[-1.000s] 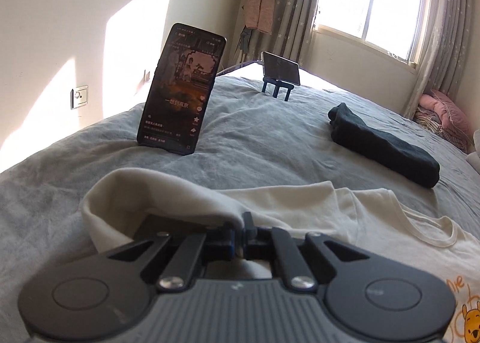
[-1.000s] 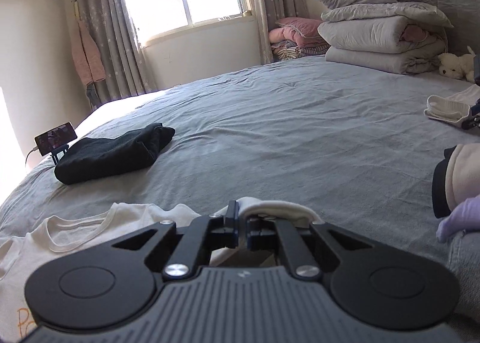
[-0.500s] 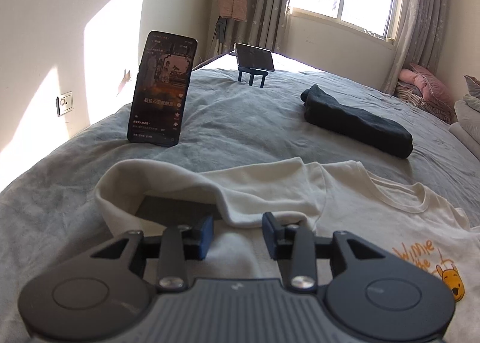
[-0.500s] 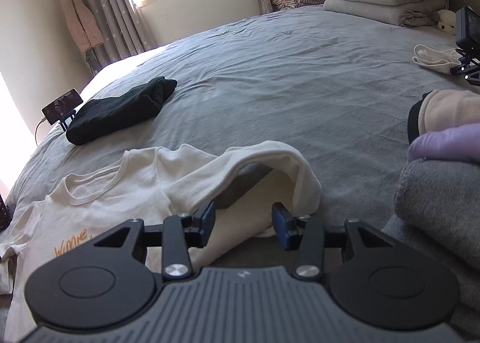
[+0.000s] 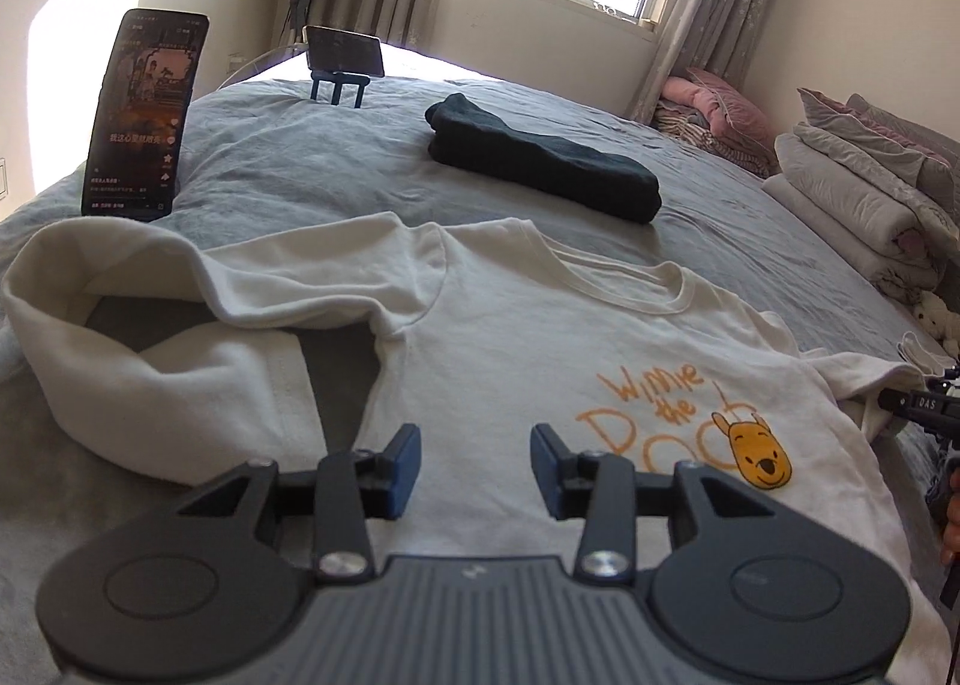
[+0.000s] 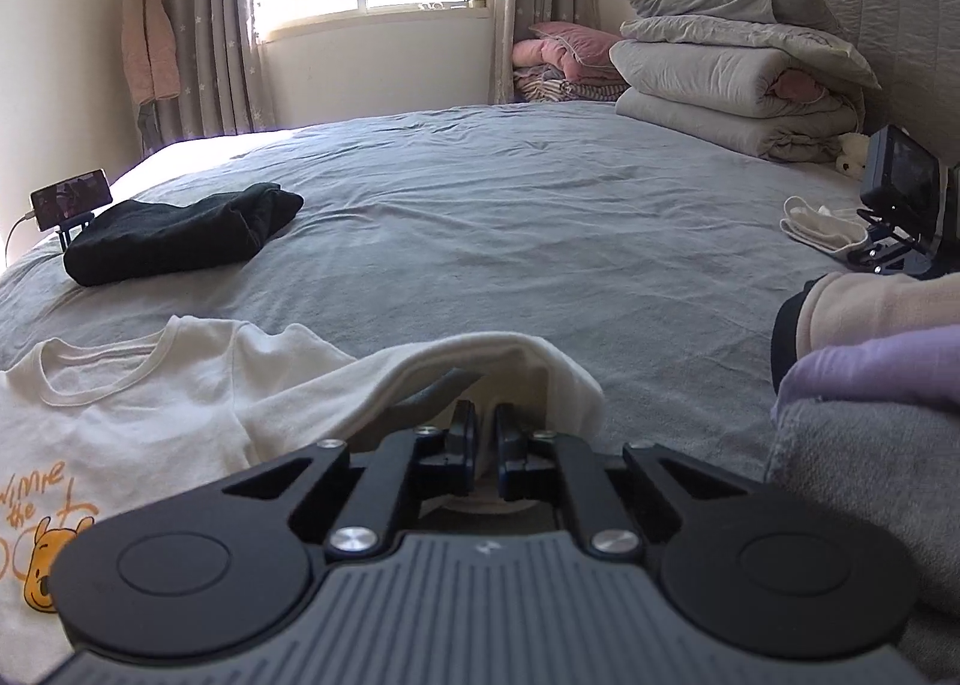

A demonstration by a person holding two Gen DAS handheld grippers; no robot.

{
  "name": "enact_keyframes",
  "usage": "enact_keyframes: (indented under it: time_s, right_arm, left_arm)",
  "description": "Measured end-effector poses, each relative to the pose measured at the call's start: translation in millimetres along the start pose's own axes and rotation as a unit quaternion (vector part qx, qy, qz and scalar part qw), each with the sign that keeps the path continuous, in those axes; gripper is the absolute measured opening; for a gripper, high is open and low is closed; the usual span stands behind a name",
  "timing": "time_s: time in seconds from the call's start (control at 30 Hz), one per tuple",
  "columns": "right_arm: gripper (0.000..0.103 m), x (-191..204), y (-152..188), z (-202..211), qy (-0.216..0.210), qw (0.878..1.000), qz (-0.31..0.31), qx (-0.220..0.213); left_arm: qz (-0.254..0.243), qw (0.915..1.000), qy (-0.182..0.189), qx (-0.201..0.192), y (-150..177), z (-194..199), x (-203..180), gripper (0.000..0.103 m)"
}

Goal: Fold clothes

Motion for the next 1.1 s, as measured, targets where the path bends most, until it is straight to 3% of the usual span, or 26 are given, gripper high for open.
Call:
enact_keyframes:
  time_s: [0.1, 0.23, 0.33, 0.47, 0.6, 0.73, 0.93, 1.03, 1.1]
  right_arm:
    - [0.007, -1.4, -16.8, 17.7, 0.022, 0.998, 0.010, -0.056]
    - [0.007, 12.8, -31.3, 42.4, 0.011, 0.991, 0.040, -0.126]
    - [0.007, 35.1, -36.4, 58.5, -0.022, 0.983, 0.077, -0.167]
    - [0.007, 73.6, -32.4, 73.5, -0.091, 0.970, 0.129, -0.182]
    - [0.007, 116.6, -15.3, 76.6, -0.175, 0.956, 0.180, -0.151]
    - [0.007, 157.2, 13.6, 71.1, -0.242, 0.940, 0.227, -0.086]
    - [0.007, 187.1, 59.1, 61.3, -0.268, 0.924, 0.274, 0.016]
    - [0.011, 180.4, 59.7, 68.9, -0.273, 0.924, 0.266, 0.029]
    - [0.021, 168.6, 52.2, 73.3, -0.272, 0.929, 0.249, 0.025]
  left_arm:
    - [-0.015, 0.9999, 0.006, 0.002, 1.5, -1.9, -5.3, 0.041]
    - [-0.019, 0.9997, 0.008, 0.010, 2.9, -5.6, -6.6, 0.041]
    - [-0.015, 0.9998, 0.008, 0.012, 3.4, -6.4, -5.1, 0.041]
    - [-0.015, 0.9998, 0.008, 0.013, 4.0, -5.8, -4.9, 0.041]
    - [-0.016, 0.9997, 0.005, 0.015, 4.9, -6.4, -5.3, 0.041]
    - [-0.013, 0.9998, 0.003, 0.016, 5.1, -6.3, -3.2, 0.041]
    - [-0.006, 0.9998, -0.006, 0.020, 5.3, -5.6, 3.2, 0.041]
    - [0.002, 0.9997, -0.012, 0.021, 2.3, -3.1, 10.3, 0.041]
    - [0.011, 0.9996, -0.014, 0.020, -0.7, -2.7, 18.7, 0.042]
Point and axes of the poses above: each gripper's, at about its wrist camera, not at the fingertips, and z roughly against the way its jaws point, x to its left, y to its underside, the point moved 4 cm from there along -z, roughly the way its jaws point, and after that the axes turned 1 degree about -x, right-handed, at the moved point
